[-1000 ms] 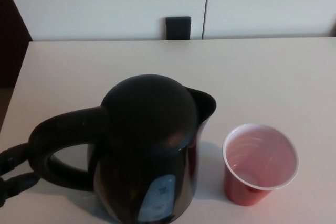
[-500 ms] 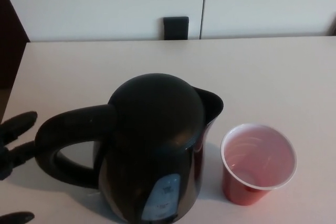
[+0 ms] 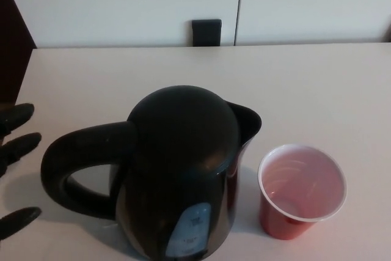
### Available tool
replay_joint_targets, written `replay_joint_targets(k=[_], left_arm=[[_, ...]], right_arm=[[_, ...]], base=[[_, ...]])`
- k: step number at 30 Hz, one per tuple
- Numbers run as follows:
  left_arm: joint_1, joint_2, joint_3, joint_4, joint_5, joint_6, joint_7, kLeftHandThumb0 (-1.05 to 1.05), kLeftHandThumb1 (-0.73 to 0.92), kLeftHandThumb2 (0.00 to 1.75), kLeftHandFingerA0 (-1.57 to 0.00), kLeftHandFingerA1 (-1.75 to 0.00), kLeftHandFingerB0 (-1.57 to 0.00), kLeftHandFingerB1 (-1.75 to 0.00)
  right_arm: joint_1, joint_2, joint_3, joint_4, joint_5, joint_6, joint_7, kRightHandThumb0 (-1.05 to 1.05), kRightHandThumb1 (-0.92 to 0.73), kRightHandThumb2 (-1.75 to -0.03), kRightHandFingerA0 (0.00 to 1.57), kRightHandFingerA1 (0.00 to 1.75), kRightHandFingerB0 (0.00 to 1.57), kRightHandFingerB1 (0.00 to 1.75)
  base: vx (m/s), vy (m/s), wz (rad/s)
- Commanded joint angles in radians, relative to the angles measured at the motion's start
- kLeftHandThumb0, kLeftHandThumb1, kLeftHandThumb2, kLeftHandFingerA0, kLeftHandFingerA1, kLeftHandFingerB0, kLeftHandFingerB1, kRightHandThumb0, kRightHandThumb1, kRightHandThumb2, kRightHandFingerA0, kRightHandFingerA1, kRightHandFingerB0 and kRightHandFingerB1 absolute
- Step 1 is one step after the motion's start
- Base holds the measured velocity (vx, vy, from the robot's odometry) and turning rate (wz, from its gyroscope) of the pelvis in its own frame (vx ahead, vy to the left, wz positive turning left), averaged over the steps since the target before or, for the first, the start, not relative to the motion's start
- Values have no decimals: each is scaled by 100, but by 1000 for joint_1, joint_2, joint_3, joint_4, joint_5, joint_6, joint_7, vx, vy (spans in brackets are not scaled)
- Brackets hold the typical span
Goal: The robot walk towards a table in front and uses its left hand to pick up the pot from the base and pour water to the cup on the right hand side
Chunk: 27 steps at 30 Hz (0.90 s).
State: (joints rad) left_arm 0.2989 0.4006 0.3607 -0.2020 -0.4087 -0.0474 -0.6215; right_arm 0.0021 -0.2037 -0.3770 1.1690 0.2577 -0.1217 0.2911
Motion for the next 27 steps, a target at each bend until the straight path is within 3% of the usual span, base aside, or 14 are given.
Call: replay_joint_targets(k=[1,2,3,11,12,20,21,22,23,27], left_arm=[[-29,-12,-41,9,84,-31,55,-26,29,84,-2,-48,0,-47],[-32,-13,-46,9,86,-31,56,-26,29,84,-2,-48,0,-47],[-35,-16,-61,6,97,-34,62,-47,40,61,-18,-39,-11,-33],[-48,-32,-137,-11,162,-53,95,-49,39,62,-21,-40,-13,-34],[-50,-36,-150,-12,174,-54,102,-25,26,83,-8,-50,-6,-49],[-65,-50,-188,-11,209,-50,132,-24,26,84,-10,-51,-8,-50],[-67,-52,-191,-10,210,-49,136,-24,26,84,-10,-51,-8,-50],[-71,-59,-194,-6,215,-49,147,-24,26,84,-11,-51,-9,-50],[-75,-63,-195,-5,214,-47,152,-48,39,63,-24,-41,-16,-35],[-81,-68,-197,-3,213,-44,160,-48,39,63,-24,-41,-16,-35]], right_arm=[[-16,-22,-6,12,2,16,-3,-44,-59,-57,55,58,55,52],[-17,-22,-7,14,3,13,0,-44,-59,-57,55,58,55,52],[-21,-24,-10,17,6,17,6,-45,-60,-58,54,58,53,52],[-31,-26,-19,22,12,27,7,-44,-61,-56,53,56,50,47],[-34,-24,-20,20,12,28,2,-45,-59,-56,55,58,51,49],[-43,-25,-26,19,9,38,-15,-43,-58,-56,55,57,51,50],[-43,-25,-26,19,9,37,-13,-43,-58,-56,55,57,51,50],[-42,-24,-27,16,9,38,-9,-44,-59,-57,55,57,60,58],[-41,-24,-26,14,8,37,-11,-42,-59,-57,57,57,60,56],[-38,-23,-25,11,6,35,-13,-42,-59,-57,57,57,60,56]], base=[[0,0,0],[0,0,0],[0,0,0],[0,0,0],[0,0,0],[0,0,0],[0,0,0],[0,0,0],[0,0,0],[0,0,0]])
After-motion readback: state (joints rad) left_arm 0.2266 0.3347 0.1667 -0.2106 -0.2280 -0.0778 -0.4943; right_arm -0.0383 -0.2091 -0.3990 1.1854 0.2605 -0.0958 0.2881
